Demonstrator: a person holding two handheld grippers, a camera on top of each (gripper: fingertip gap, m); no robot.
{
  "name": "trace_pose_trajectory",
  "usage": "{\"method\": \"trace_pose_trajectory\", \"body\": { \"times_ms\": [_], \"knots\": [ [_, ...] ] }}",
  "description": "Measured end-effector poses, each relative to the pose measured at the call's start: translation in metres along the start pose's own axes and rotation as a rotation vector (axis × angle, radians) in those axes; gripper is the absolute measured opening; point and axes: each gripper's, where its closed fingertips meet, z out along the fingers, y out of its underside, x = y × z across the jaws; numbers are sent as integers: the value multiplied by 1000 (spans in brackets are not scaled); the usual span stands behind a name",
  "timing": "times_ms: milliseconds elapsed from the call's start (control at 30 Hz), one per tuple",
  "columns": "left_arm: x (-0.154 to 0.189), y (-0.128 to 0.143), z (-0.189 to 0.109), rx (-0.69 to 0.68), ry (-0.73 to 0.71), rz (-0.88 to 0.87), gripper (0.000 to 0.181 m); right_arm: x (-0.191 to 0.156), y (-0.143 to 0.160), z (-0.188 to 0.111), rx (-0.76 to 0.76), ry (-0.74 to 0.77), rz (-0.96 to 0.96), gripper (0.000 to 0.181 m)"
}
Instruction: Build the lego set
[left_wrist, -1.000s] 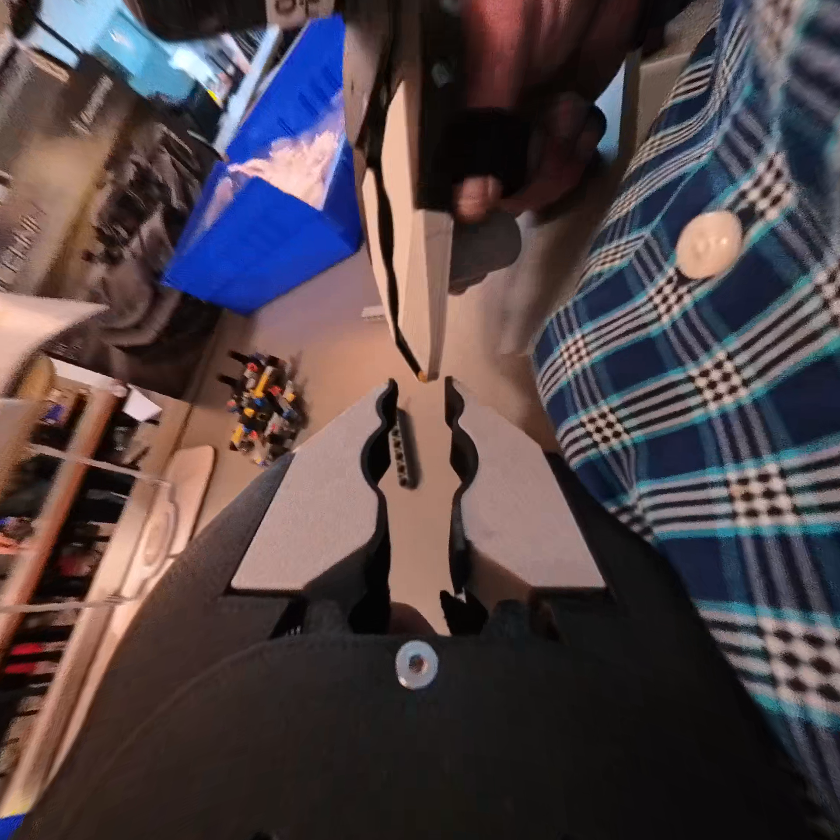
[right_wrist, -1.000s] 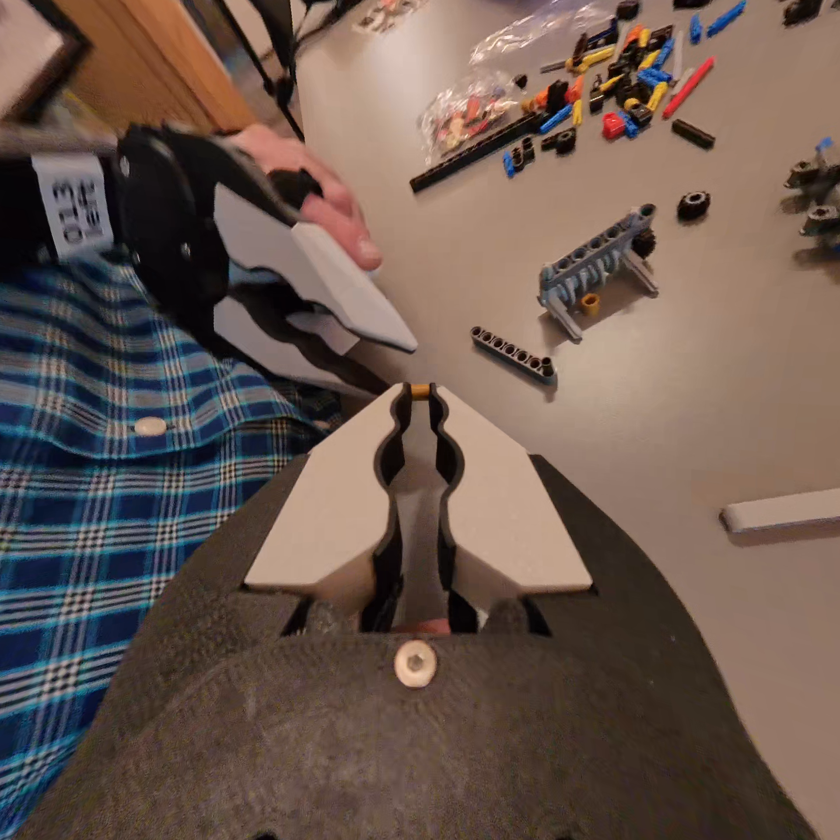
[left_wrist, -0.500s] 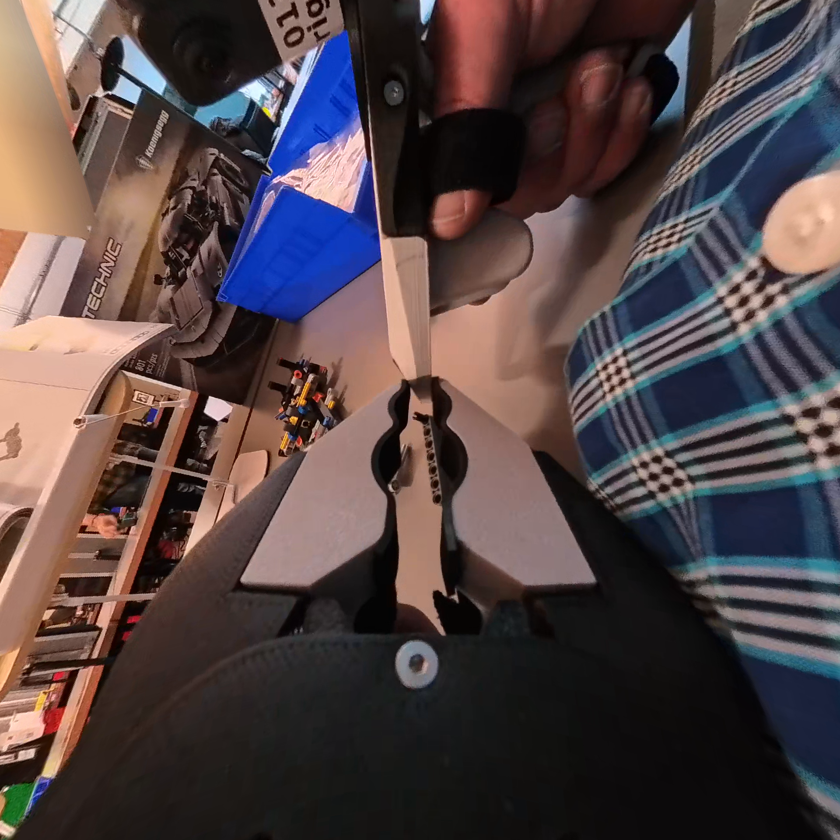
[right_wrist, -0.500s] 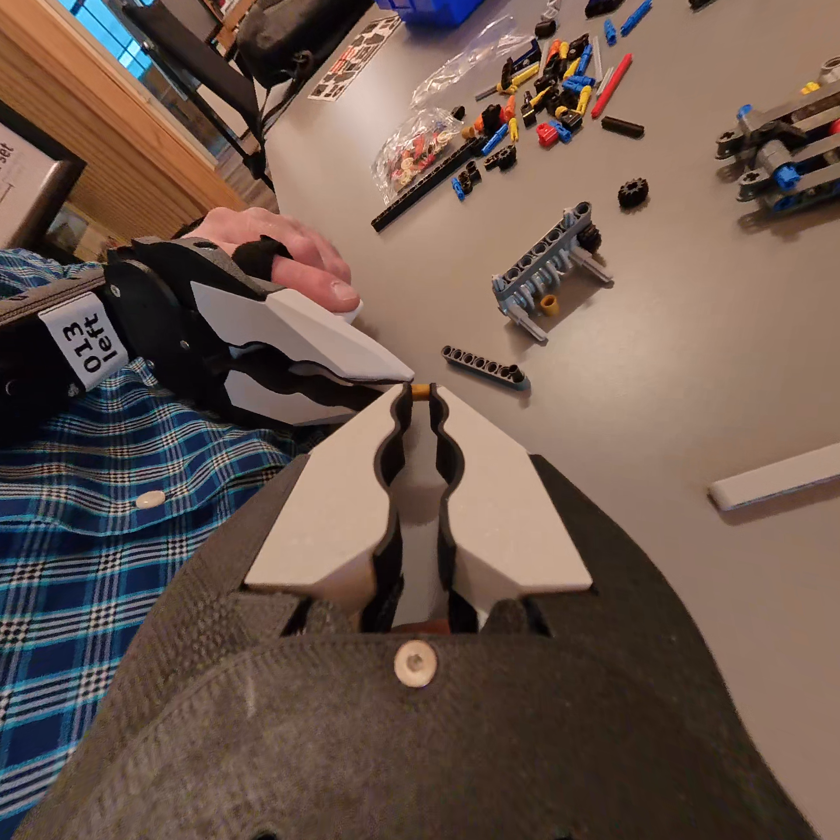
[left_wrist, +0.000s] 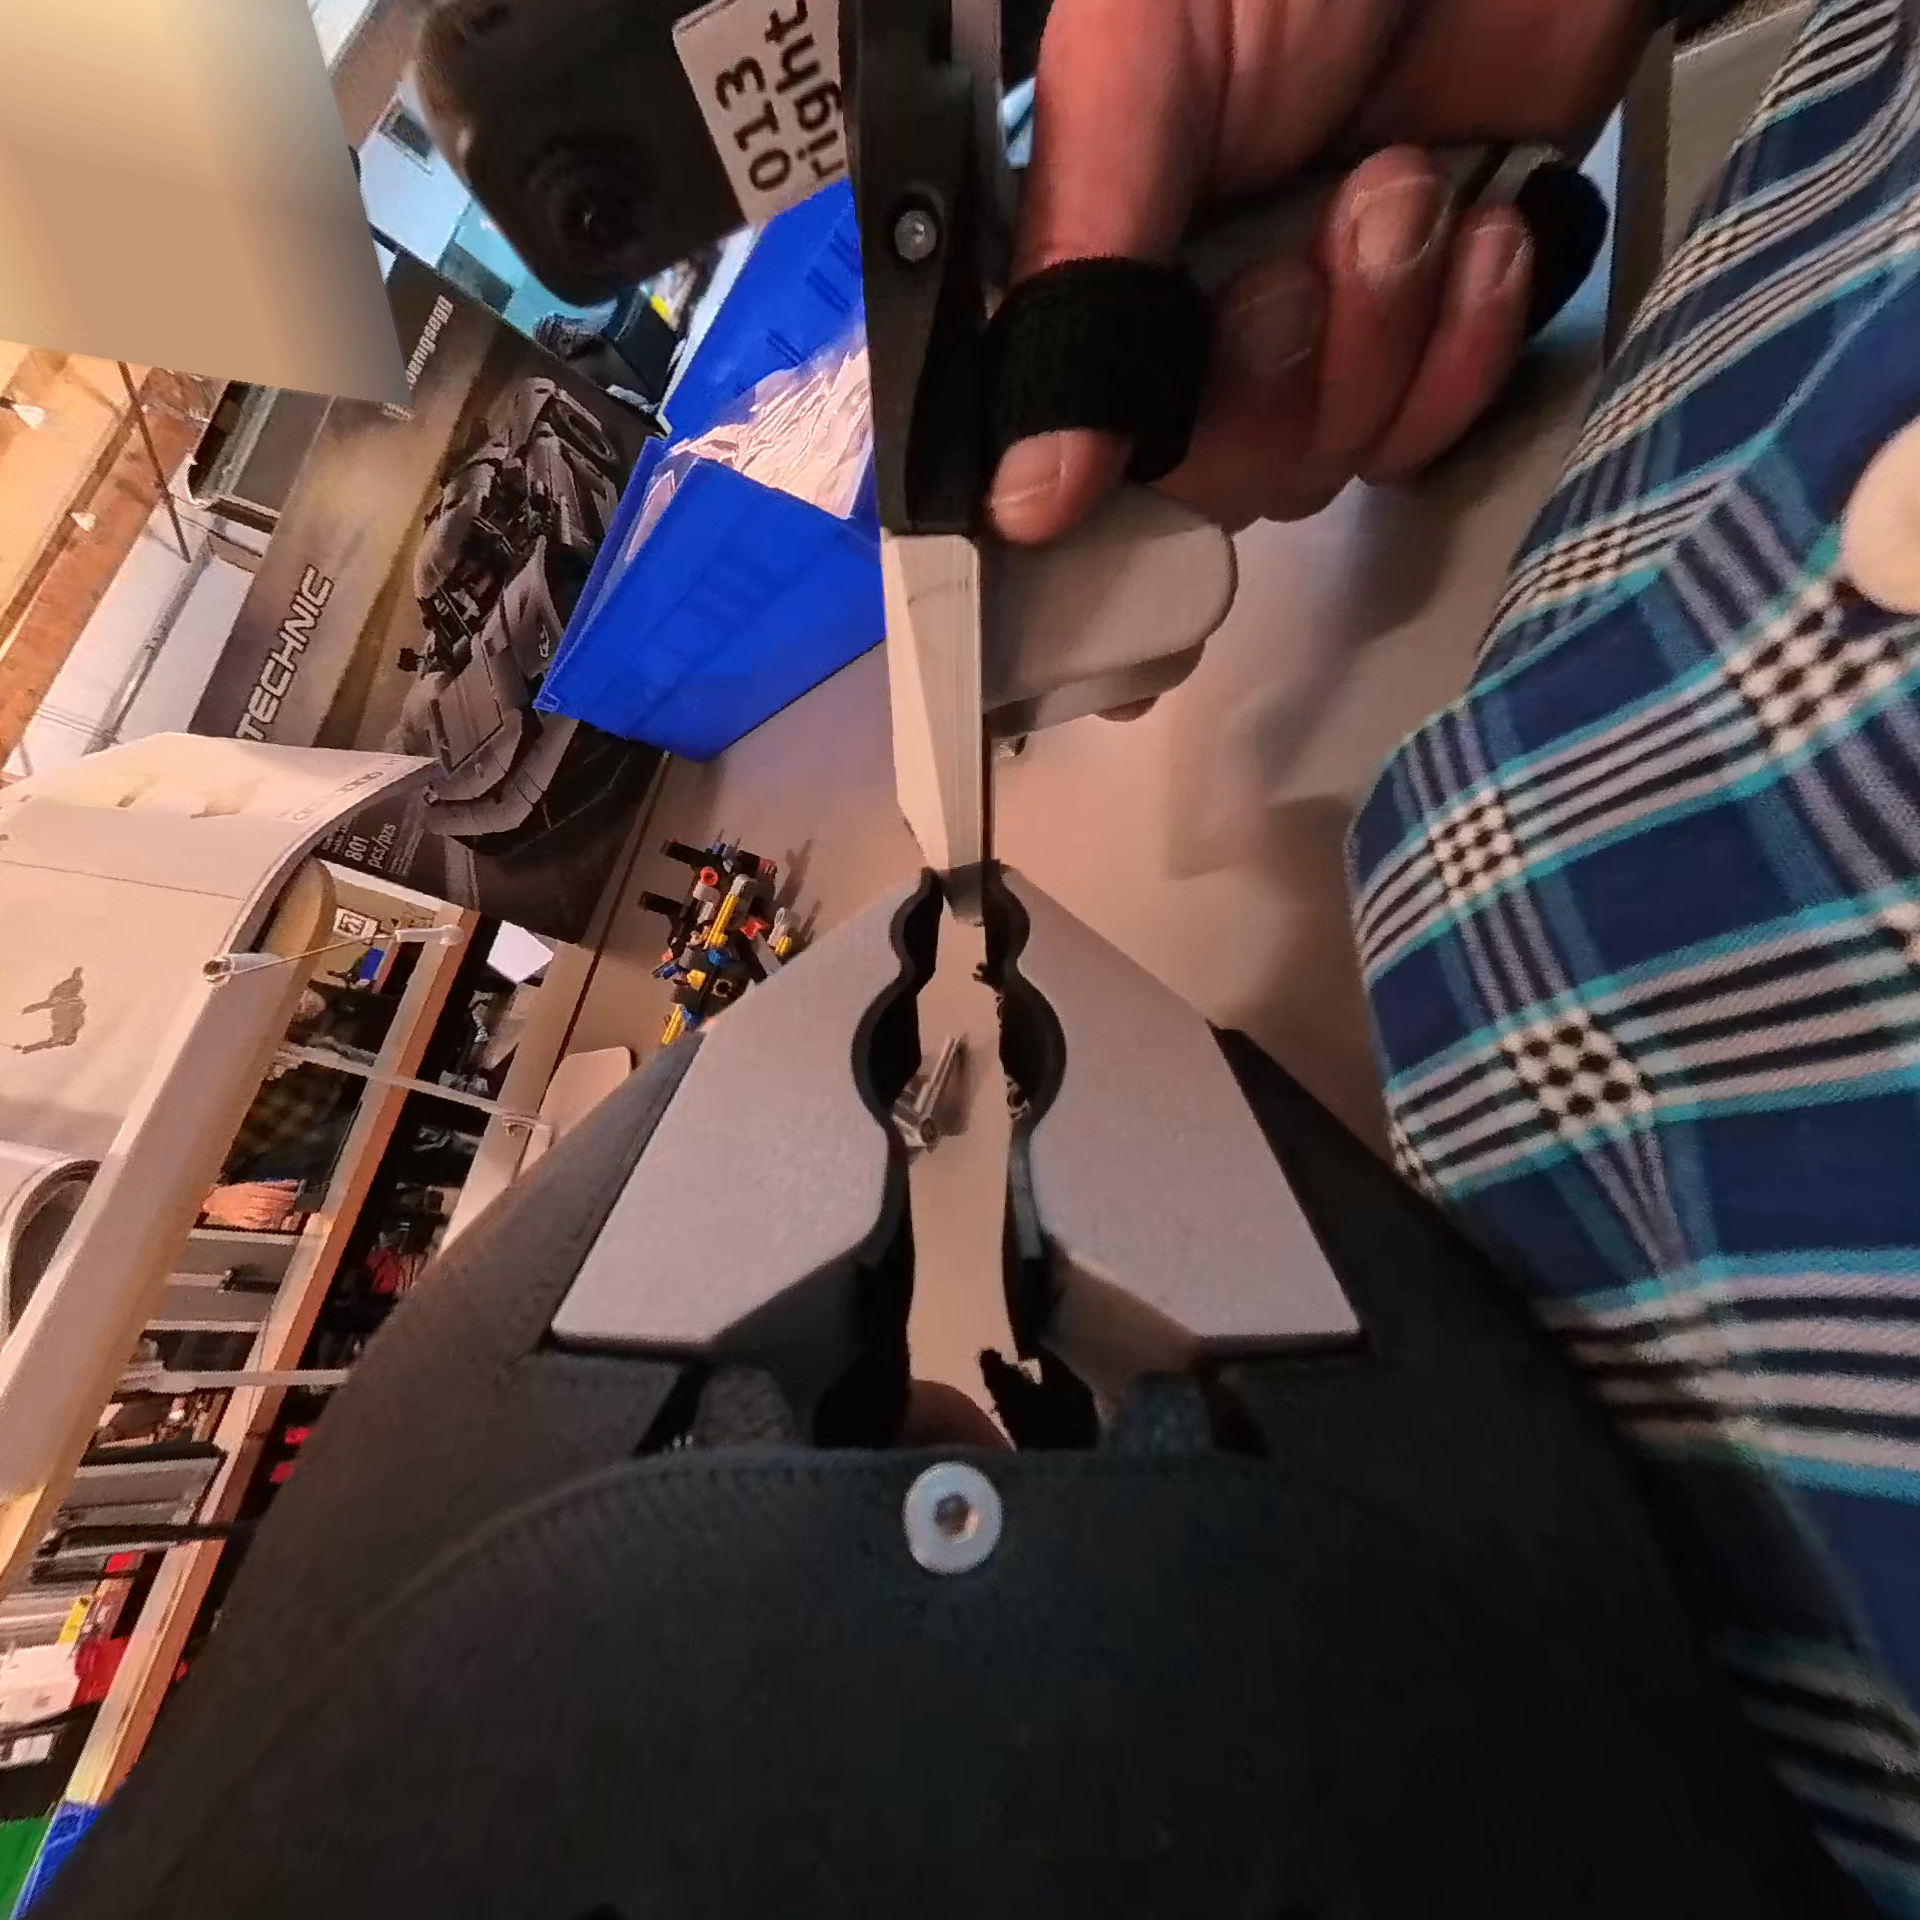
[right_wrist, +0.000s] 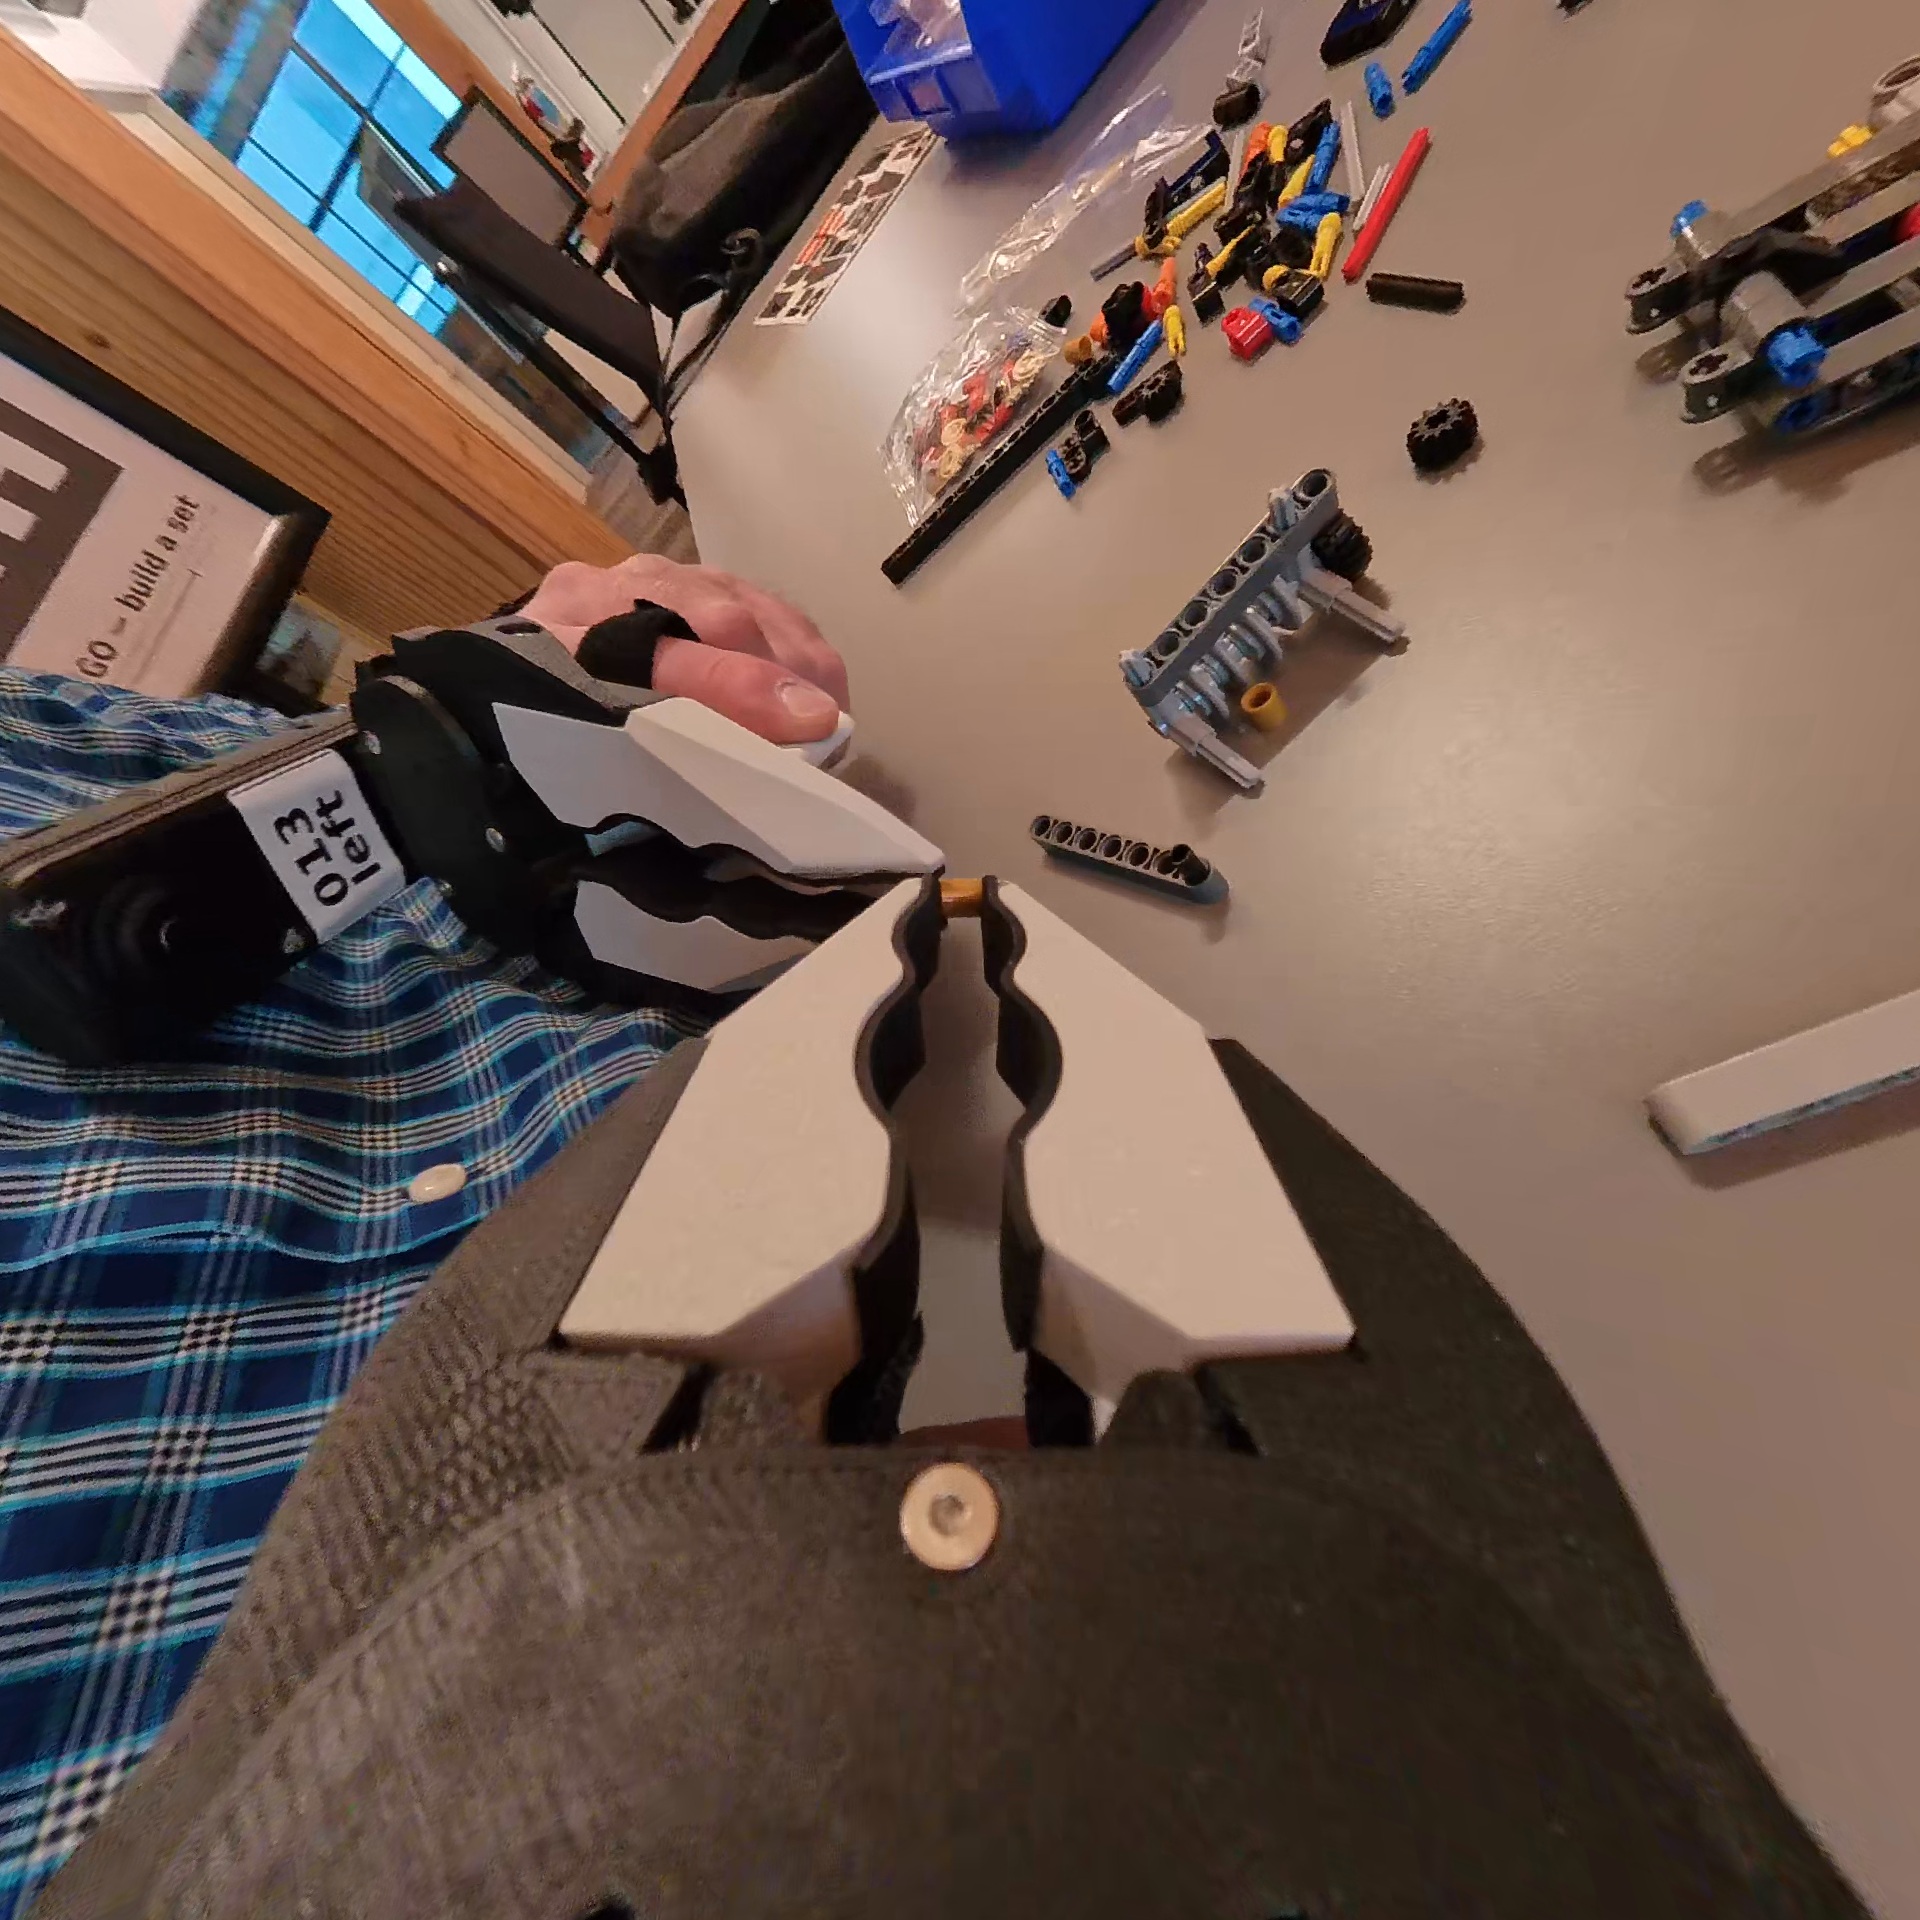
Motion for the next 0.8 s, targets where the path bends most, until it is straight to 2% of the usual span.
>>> {"method": "trace_pose_trajectory", "body": {
  "times_ms": [200,367,500,800],
  "knots": [
    [-3,-3,-1,19,1,-39,5,-3,-3,-2,22,-6,-32,5],
    [-12,-6,-2,67,6,-255,5,-7,-13,-4,81,-54,41,5],
    [-28,-11,-4,116,-19,-392,6,-13,-29,-7,207,-150,158,5],
    [-44,-16,-3,192,-21,-572,6,-17,-46,-13,349,-263,275,5]
  ]
}}
